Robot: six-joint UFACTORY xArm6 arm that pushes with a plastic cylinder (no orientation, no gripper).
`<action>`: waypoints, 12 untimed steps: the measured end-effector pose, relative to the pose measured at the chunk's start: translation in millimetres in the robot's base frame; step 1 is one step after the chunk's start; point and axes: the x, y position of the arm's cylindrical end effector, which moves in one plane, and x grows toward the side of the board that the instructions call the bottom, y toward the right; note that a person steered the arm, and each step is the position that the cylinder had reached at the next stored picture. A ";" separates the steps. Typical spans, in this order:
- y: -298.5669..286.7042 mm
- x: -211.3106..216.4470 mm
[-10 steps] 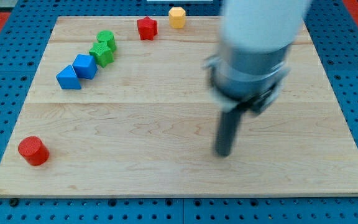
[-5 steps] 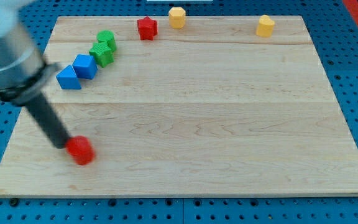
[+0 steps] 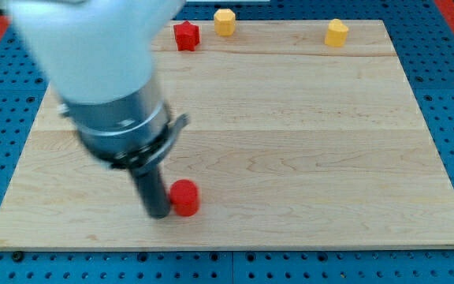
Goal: Move the red circle to the left side of the yellow heart
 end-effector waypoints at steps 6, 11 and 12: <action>248.4 -133.4; 211.8 -277.4; 229.8 -308.6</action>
